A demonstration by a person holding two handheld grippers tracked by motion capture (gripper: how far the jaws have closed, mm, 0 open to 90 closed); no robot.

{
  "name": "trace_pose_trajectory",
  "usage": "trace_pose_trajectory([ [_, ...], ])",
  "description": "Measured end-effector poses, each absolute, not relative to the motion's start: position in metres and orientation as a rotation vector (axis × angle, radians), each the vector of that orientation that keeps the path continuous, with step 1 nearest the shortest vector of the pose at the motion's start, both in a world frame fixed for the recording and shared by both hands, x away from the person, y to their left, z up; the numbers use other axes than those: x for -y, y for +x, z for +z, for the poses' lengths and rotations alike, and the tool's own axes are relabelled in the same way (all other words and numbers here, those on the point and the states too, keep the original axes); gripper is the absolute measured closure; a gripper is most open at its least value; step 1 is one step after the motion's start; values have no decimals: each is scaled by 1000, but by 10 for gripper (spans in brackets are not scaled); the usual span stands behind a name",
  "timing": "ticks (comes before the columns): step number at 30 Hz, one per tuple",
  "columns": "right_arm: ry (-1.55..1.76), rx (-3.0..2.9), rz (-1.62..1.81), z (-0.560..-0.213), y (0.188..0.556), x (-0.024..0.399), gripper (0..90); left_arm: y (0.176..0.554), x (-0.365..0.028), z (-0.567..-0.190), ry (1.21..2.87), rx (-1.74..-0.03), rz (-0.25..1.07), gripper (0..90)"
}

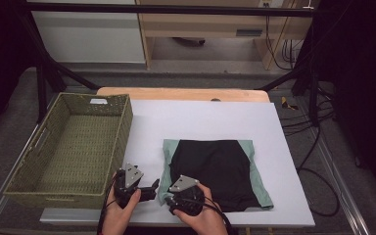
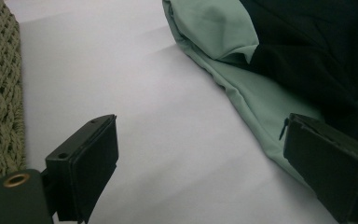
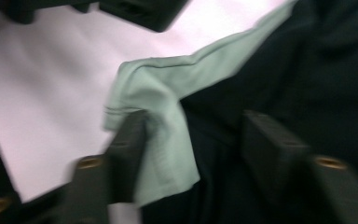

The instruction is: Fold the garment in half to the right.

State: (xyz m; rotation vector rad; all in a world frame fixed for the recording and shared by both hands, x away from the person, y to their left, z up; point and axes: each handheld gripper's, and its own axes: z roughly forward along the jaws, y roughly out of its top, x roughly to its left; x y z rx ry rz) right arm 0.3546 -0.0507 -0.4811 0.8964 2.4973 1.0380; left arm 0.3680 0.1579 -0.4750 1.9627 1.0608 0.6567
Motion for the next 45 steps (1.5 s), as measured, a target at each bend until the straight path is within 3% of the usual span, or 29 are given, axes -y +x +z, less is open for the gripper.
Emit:
trace_pose_trajectory([
  [1,909,-2474,1057,-481,358,56,664,368,-158,-475,1963,-1056,656,105],
  [3,911,-2475,1073,-481,360,59,740,369,-157,-474,1952,-1053,652,105],
  [9,902,-2487,1115,-478,355,62,817,366,-156,-469,1897,-1048,628,105],
  [20,884,-2476,1103,-480,351,62,820,374,-147,-450,1854,-1016,632,105],
  [32,853,-2465,1125,-483,350,64,817,431,-128,-434,1880,-1041,682,112],
  [45,838,-2458,1133,-485,350,64,814,450,-116,-435,1886,-1034,625,123],
])
